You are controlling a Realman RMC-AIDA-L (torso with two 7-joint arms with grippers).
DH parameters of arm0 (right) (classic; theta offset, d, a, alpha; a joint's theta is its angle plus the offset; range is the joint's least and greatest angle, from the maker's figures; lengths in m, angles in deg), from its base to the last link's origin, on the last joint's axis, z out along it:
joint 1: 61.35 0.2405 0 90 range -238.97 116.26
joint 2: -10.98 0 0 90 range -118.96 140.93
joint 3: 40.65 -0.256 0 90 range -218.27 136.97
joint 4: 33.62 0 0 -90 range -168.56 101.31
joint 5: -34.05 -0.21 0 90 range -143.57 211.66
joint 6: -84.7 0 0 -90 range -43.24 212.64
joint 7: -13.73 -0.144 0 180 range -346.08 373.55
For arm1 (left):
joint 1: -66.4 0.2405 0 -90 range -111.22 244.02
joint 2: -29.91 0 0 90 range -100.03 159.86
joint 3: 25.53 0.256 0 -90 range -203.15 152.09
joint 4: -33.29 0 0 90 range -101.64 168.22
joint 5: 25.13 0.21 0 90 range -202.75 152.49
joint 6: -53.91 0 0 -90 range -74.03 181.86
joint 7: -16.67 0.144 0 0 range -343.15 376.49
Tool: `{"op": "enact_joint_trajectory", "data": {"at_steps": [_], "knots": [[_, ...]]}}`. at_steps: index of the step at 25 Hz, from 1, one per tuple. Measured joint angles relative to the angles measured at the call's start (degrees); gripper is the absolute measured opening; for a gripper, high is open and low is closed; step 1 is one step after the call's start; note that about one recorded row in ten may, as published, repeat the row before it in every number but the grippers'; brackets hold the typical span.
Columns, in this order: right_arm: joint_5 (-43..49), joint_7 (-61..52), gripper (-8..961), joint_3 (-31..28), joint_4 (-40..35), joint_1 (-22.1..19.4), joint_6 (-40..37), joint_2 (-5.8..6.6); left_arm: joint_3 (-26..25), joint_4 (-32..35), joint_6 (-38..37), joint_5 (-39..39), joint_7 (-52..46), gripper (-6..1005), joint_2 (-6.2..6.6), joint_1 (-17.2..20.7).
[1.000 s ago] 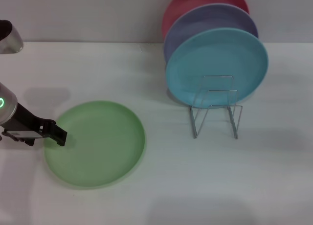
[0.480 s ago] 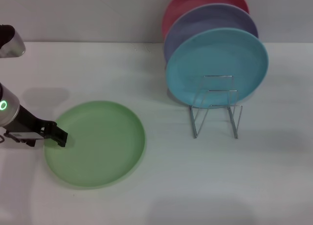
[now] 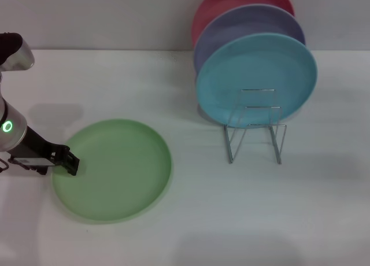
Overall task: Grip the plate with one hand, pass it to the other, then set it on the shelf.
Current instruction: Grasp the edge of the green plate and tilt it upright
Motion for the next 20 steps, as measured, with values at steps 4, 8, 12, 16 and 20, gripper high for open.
{"op": "enact_joint_trajectory", "data": {"at_steps": [4,8,12,16,20], "knots": [[0.0,0.0,727,0.0,-0.1,-0.1,-0.5,-0.11,0.1,-0.1,0.0,0.0,0.0,656,0.00,0.0],[0.0,0.0,726,0.0,-0.1,-0.1,-0.9,-0.15,0.1,-0.1,-0.1,0.0,0.0,525,0.00,-0.1],[0.0,-0.1,726,0.0,-0.2,-0.1,-1.3,-0.17,0.5,-0.2,-0.1,0.1,0.0,472,0.01,-0.2],[0.0,-0.1,726,0.0,-0.2,-0.2,-1.4,-0.17,0.8,-0.2,-0.1,0.1,0.0,377,0.05,-0.2],[0.0,-0.1,727,0.0,-0.2,-0.3,-1.4,-0.22,1.0,-0.2,-0.1,1.4,0.0,342,-0.13,-0.5]]}}
